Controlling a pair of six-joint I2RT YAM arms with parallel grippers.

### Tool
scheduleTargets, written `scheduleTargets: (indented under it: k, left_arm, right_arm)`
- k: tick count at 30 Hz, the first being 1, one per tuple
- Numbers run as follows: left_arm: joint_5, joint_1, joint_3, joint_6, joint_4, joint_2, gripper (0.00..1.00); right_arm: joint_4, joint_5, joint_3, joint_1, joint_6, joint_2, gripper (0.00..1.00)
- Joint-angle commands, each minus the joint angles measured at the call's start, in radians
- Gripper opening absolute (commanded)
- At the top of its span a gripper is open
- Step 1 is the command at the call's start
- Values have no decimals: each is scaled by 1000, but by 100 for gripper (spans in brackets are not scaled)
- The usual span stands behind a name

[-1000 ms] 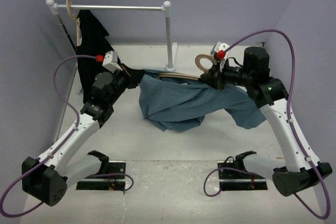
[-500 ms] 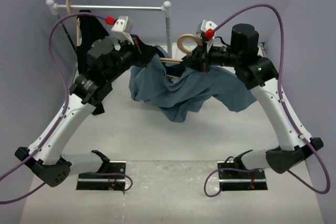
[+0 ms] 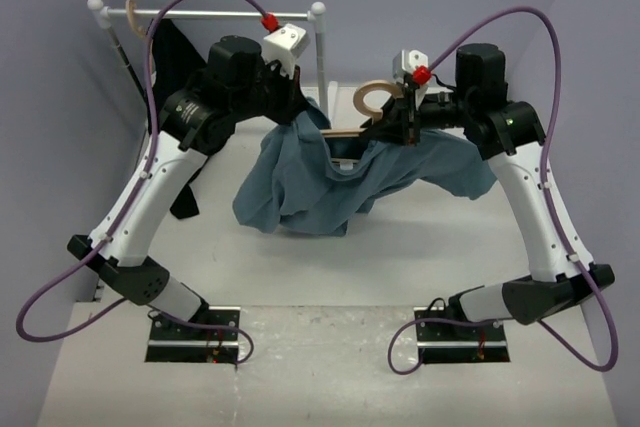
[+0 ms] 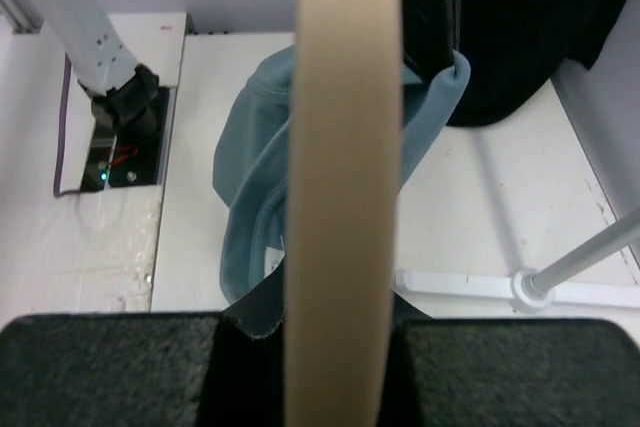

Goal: Place the t-shirt on the hanger

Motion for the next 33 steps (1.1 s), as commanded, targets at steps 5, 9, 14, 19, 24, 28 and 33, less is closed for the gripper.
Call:
scheduleTargets:
  k: [5, 9, 14, 19, 24, 28, 33]
  left_arm:
    - [280, -58, 39, 88, 11, -21, 0]
    - [316, -123, 59, 115, 34, 31, 0]
    - [71, -123, 106, 65, 32, 44, 51]
    - [-439, -91, -4, -28, 138, -110, 80]
    - [-318, -23, -206, -27, 260, -259, 75]
    - [124, -17, -357, 68, 381, -341, 65]
    - [109, -17, -370, 109, 325, -351, 71]
  right_arm:
    - [-154, -225, 3, 51, -149, 28, 0]
    - [-35, -328, -34, 65, -44, 61, 0]
    - [247, -211, -144, 38, 220, 23, 0]
    - [538, -94, -344, -31, 433, -91, 0]
    - [541, -86, -361, -66, 485, -126, 0]
    - [541, -64, -350, -77, 517, -120, 0]
    - [540, -67, -349, -89, 512, -124, 0]
